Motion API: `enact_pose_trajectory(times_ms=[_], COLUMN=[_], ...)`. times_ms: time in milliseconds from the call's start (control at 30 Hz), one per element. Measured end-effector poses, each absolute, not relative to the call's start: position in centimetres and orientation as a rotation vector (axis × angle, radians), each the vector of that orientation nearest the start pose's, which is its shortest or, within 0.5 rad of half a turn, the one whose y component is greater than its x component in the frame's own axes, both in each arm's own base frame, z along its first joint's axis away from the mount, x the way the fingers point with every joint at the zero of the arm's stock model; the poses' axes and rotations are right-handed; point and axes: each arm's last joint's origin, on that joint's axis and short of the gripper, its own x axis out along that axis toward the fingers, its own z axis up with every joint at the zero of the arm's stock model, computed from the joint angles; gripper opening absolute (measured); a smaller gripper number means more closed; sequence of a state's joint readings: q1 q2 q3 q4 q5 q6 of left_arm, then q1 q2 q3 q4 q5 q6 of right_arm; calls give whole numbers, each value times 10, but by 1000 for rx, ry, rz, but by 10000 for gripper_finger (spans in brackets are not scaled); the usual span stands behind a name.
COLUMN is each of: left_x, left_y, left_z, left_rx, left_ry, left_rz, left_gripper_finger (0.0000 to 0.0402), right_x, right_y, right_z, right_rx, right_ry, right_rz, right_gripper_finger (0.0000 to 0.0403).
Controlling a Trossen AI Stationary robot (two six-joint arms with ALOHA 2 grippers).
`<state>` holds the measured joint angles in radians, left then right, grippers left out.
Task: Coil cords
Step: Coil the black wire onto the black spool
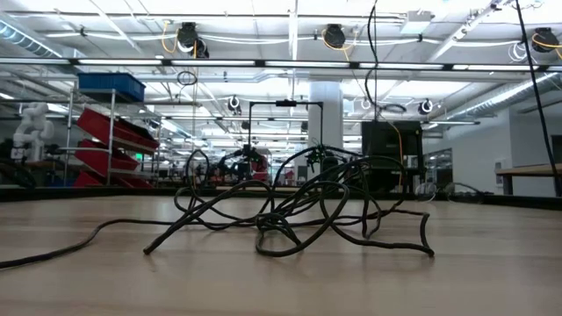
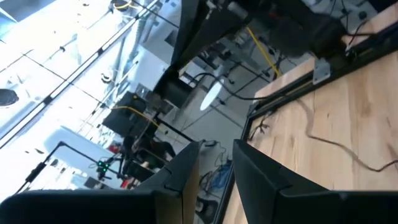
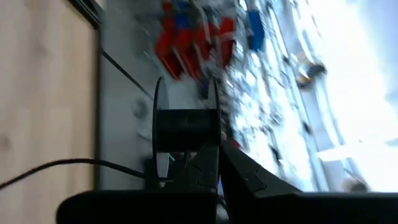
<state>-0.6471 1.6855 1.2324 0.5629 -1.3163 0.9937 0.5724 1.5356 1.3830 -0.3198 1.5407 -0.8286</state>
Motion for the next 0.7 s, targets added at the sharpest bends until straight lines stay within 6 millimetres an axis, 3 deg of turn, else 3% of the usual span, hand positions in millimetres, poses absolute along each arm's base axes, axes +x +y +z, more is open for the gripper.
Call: enact_pose_trajectory(times_ms=[433,700], left_x=[306,307], left_y=[-210,-211], left_z=[327,328], left_rx=[883,781], left_ry=[248,181], left_rz=[623,587], left_gripper_finger=[105,105], right_x=[287,299], right_y=[148,142], right_z=[357,355], right_rx=[-1165,-1040], right_ry=[638,555], right_rz=[-845,-613], right_gripper_finger=[0,0])
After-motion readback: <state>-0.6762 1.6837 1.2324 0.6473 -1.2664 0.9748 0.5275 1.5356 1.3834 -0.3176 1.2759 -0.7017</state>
